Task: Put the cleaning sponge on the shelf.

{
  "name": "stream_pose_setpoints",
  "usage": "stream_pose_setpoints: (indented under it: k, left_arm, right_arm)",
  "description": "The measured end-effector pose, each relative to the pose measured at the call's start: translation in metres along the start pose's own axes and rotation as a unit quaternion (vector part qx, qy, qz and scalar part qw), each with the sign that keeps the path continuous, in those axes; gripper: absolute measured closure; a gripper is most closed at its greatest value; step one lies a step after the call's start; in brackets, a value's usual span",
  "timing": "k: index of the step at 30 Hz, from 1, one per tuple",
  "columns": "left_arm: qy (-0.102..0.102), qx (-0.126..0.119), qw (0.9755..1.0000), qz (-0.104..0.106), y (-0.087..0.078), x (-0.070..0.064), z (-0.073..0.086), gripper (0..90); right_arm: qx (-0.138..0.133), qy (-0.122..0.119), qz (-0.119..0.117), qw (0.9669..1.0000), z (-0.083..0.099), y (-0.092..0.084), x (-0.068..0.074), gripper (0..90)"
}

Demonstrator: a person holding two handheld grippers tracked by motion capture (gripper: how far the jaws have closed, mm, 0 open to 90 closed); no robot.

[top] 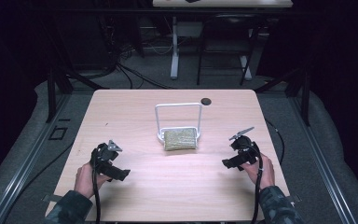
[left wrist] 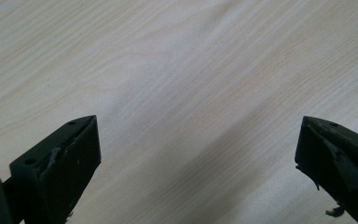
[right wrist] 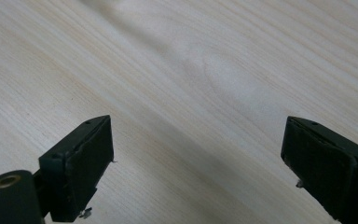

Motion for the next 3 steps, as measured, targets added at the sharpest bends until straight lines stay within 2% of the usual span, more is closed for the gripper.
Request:
stream_pose_setpoints:
  k: [3]
  left_arm:
    - [0.001, 0.002, 1.0000, 0.002, 0.0014, 0.0002, 0.0001, 0.2]
  right_arm:
    - [0.005, -0.002, 0.000, 1.0000, 0.0002, 0.0005, -0.0001, 8.6]
Point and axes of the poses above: each handheld gripper's, and its own axes: y roughly forward along the jaws, z roughly out of its underside, x roughly to its left, the point moved 6 cm from there along y, roughly forward along the jaws, and after that the axes turned 15 degrees about -z, right-handed, at the moved point
